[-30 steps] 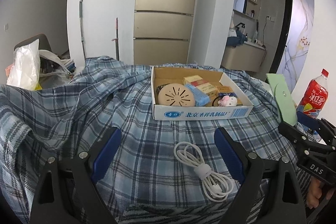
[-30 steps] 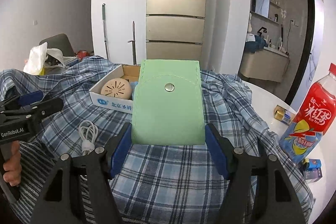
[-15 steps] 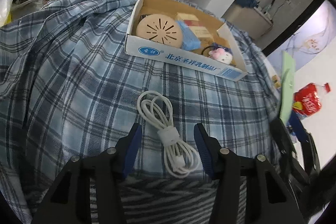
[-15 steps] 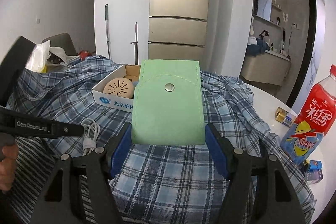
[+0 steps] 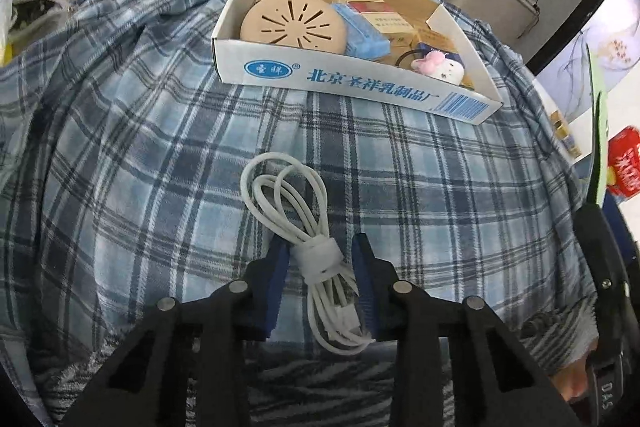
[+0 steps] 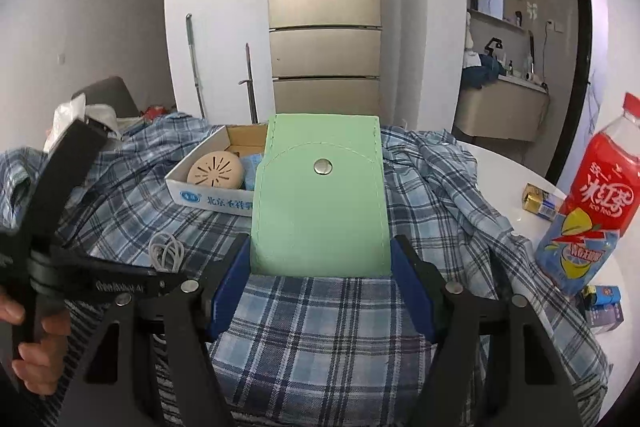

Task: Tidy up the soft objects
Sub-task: 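Grasp the coiled white cable with the left gripper while the right gripper holds the pouch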

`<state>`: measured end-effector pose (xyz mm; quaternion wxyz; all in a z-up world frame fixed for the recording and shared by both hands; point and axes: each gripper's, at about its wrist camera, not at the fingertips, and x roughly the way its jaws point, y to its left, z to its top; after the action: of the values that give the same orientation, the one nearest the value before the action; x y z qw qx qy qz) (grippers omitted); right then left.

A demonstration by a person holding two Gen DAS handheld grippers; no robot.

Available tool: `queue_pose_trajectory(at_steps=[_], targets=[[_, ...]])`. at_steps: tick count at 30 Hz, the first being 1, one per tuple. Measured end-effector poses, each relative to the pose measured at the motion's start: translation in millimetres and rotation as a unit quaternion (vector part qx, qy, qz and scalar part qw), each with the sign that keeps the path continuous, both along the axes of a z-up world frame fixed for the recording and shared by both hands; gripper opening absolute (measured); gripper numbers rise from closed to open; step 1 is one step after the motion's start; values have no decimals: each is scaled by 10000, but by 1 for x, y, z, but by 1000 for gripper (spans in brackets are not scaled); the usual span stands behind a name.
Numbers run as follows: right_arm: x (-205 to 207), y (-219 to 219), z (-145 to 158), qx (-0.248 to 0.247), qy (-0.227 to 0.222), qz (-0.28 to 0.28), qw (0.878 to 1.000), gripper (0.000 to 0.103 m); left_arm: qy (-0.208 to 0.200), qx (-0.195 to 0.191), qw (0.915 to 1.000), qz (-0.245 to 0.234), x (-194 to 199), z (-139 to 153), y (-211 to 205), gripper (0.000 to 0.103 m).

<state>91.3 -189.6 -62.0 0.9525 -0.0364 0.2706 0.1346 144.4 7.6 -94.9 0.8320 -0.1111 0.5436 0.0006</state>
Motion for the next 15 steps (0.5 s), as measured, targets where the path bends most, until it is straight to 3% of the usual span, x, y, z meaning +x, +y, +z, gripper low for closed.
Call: queue_pose_trajectory(at_steps=[2,4,7,9,12,15], targets=[[1,3,-1,-83,39,22,10000,68,-30,175,9998,-54,2,0,-4,25],[1,7,-3,-168,53,56,9998,68,-165,311,9993,-121,2,3,-9,23],[-1,6,-2,-162,-10,59,9999,68,-775,807,9929,-414,-7,17,-20,22],[-1,5,-2,-119,-9,37,9999,68,-1368,1048,9830,-628,-20,29,-27,22],[-3,3,0,-44,-46,51,10000,68,-2369,1393,9576,-866,-47,44,-35,22],[-7,1,3,34,-185,97,9998,68,-2959,1197,9431,-932,-64,55,-32,23]])
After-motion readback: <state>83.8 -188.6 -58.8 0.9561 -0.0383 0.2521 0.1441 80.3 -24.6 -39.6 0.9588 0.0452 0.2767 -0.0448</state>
